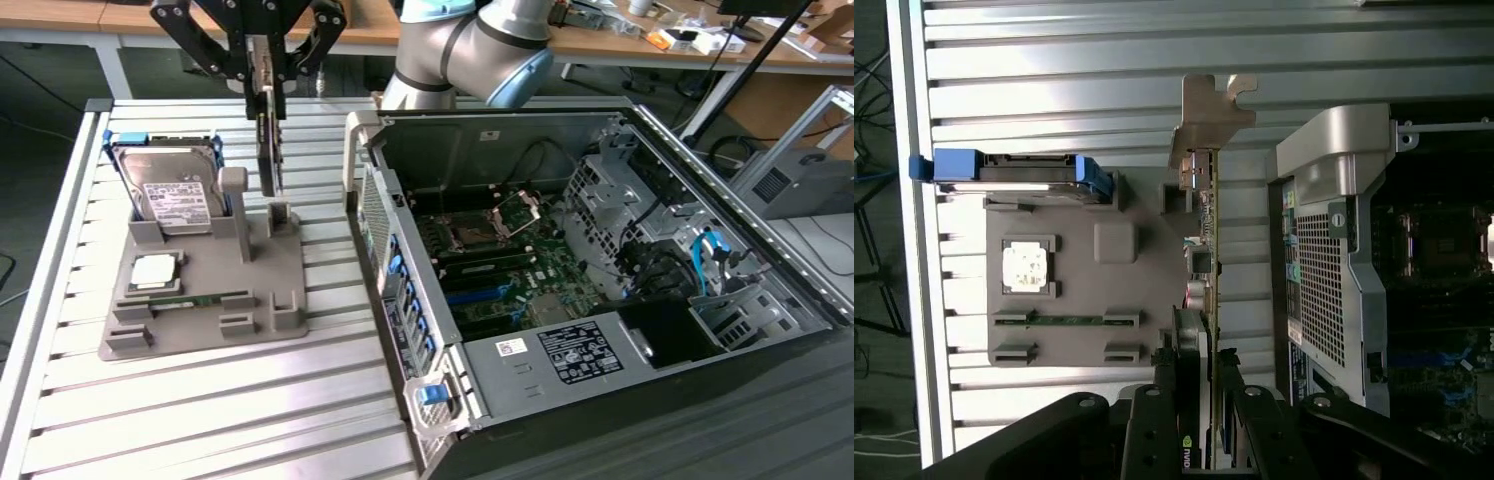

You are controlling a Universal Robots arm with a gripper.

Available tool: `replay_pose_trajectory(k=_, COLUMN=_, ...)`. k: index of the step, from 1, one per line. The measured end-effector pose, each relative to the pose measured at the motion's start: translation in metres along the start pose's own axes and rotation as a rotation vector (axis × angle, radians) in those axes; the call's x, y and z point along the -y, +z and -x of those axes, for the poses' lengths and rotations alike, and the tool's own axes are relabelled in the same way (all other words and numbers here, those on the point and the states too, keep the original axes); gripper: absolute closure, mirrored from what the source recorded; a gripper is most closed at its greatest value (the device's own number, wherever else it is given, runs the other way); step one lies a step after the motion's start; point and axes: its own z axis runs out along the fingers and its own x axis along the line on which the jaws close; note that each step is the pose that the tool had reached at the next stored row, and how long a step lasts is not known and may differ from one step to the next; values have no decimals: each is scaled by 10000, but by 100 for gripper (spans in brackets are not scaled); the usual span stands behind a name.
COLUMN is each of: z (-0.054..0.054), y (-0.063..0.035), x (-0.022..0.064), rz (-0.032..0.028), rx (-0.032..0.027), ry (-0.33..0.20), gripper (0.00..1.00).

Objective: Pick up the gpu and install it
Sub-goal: 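Pick up the gpu and move the gpu toward the slot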

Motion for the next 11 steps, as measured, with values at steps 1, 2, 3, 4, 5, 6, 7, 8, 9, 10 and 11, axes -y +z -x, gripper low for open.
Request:
replay_pose_trajectory(k=1, z=1, y=-1, x=4, rz=-2, rx=-2, ry=-2, gripper=73)
replay_pose_trajectory(k=2, z=5, y=-1, x=13, rz=-1, rx=-1, ry=-1, gripper=73)
replay_pose_trajectory(k=3, z=8, y=0, x=23, rz=1, rx=0, ry=0, gripper=73)
replay_pose_trajectory(k=4, z=14, y=0, x=31, rz=0, rx=1, ry=0, gripper=73)
replay_pose_trajectory(k=5, z=23, y=-1, x=39, rz=0, rx=0, ry=0, gripper=73)
replay_pose_trajectory(k=6, z=32, y=-1, x=48, rz=0, rx=0, ry=0, gripper=73)
replay_pose_trajectory(k=7, z=47, y=-1, x=63, rz=0, rx=0, ry=0, gripper=73)
replay_pose_trajectory(k=8, z=55, y=-1, x=68, rz=0, rx=0, ry=0, gripper=73)
replay_pose_trajectory(k=9, z=64, y=-1, x=76, rz=0, rx=0, ry=0, gripper=73)
replay_pose_trajectory(k=10, z=72, y=-1, x=85, rz=0, rx=-1, ry=0, gripper=73)
replay_pose_trajectory(k=11, z=89, y=-1, x=97, rz=0, rx=-1, ry=0, gripper=73)
